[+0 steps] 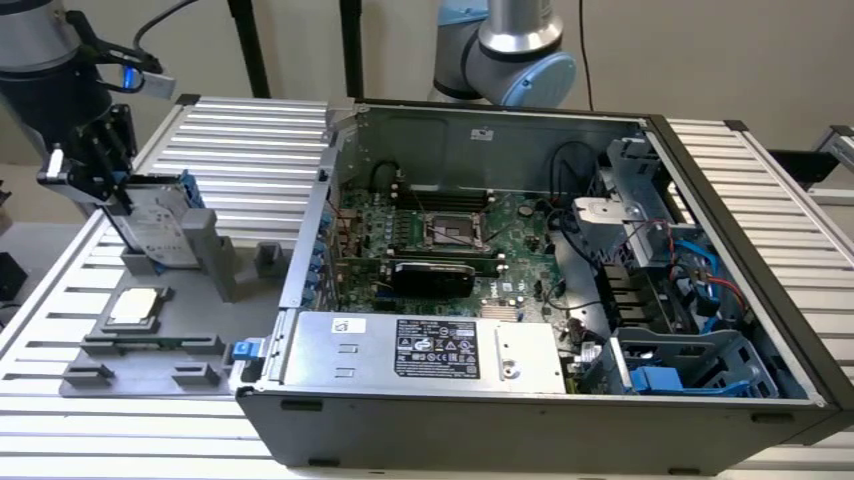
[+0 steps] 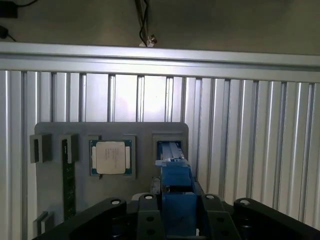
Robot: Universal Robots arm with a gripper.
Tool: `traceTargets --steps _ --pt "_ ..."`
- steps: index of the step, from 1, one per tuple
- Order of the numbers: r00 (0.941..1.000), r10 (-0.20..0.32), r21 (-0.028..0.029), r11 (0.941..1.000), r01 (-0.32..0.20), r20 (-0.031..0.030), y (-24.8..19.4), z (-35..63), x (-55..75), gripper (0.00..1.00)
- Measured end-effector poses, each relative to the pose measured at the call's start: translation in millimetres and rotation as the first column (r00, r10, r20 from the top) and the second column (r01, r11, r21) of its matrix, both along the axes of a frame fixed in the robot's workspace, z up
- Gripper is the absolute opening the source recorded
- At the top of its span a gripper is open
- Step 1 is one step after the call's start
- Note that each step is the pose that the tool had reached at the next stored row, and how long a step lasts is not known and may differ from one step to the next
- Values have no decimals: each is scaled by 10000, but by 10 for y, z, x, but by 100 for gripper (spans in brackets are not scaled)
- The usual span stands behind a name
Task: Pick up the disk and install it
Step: 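Pick up the disk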
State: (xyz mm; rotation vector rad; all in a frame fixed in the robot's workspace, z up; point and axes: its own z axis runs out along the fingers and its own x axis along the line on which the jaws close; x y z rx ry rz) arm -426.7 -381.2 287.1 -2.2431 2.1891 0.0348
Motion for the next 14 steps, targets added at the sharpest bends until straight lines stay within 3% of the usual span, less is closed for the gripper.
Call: traceTargets --steps 8,14 --pt "10000 -1 0 10000 1 1 0 7 0 0" --pt "10000 -1 0 10000 1 1 0 98 0 0"
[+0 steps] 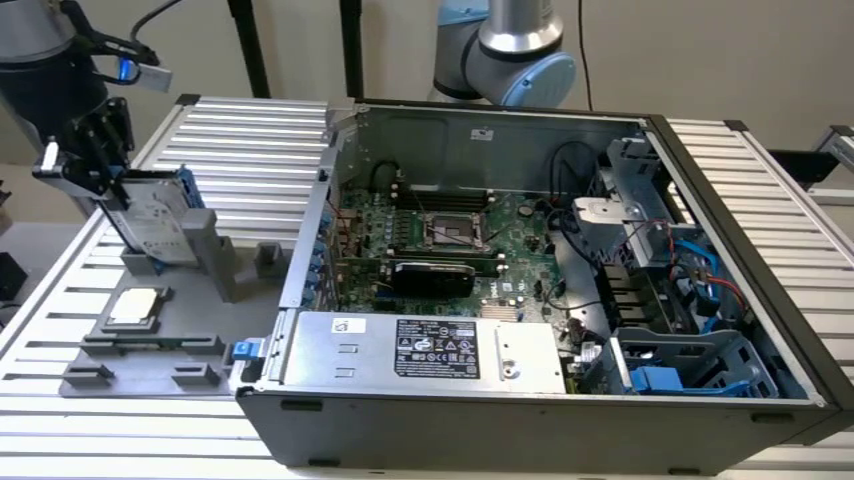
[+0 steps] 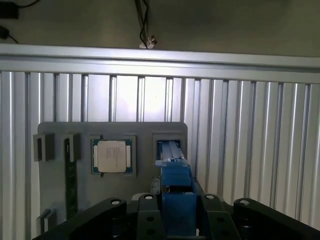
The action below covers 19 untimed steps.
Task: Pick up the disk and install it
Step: 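Pick up the disk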
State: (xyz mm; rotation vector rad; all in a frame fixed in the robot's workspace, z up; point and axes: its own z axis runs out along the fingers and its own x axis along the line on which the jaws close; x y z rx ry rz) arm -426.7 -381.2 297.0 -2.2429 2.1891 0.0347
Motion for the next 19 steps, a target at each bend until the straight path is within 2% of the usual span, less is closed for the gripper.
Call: traceTargets --steps 6,19 --pt "10000 1 0 10000 -1 -1 0 190 0 0" --pt "10000 1 2 10000 -1 -1 0 776 43 0"
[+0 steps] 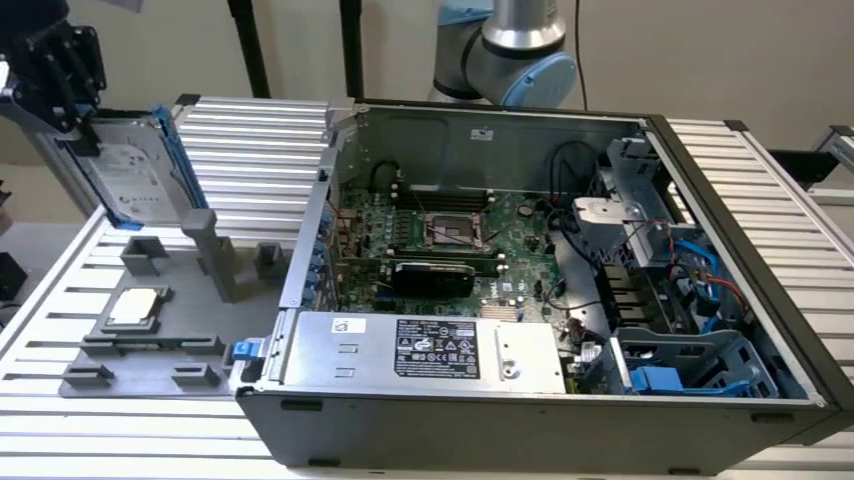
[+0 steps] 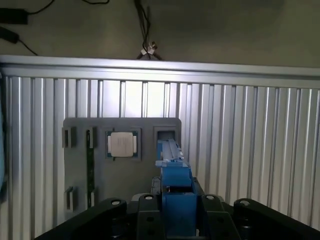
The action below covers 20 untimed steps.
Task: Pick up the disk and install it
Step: 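Pick up the disk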
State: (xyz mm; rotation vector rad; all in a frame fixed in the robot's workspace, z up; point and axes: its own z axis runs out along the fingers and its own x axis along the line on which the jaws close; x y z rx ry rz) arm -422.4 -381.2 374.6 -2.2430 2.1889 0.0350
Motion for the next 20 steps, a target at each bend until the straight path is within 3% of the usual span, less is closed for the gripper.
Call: traceTargets --steps 9,20 --pt "10000 0 12 10000 0 0 0 339 102 0" --pt "10000 0 67 10000 0 1 -14 616 462 0"
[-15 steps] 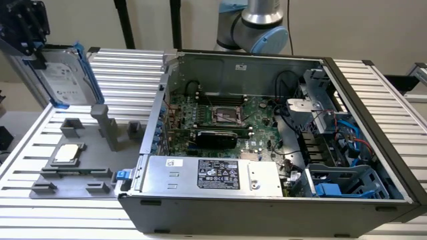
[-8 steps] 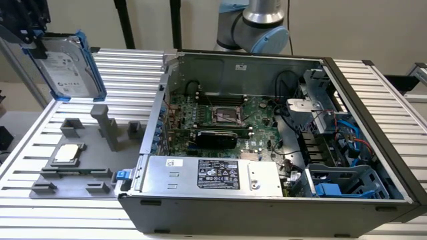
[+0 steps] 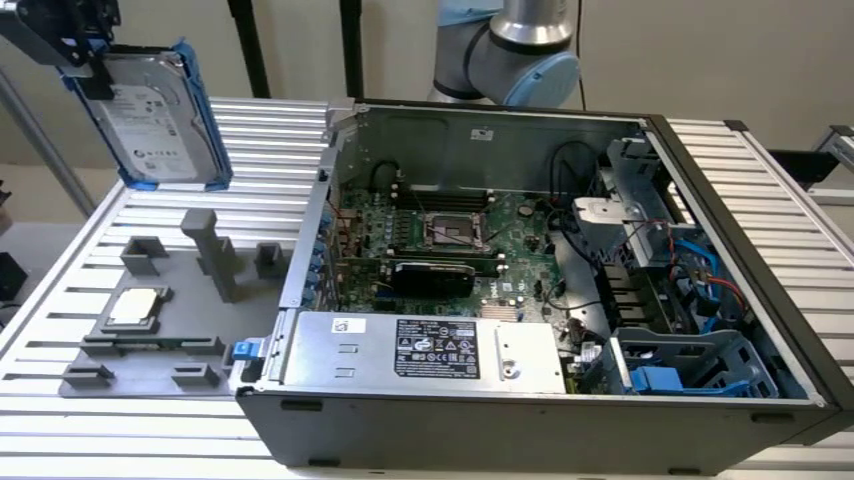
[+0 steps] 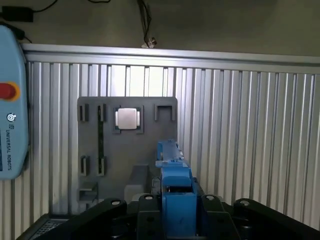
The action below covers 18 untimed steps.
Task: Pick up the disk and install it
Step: 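Pick up the disk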
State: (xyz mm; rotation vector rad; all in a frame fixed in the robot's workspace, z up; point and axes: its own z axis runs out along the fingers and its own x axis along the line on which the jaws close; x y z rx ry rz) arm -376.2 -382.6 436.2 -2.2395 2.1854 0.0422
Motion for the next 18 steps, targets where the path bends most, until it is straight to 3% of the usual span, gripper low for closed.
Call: traceTargets --steps 8,13,18 --pt "10000 0 24 10000 0 -2 -62 109 340 0" --pt "10000 0 37 10000 1 -1 -121 249 533 0" --pt "10000 -1 42 10000 1 -1 -196 317 709 0"
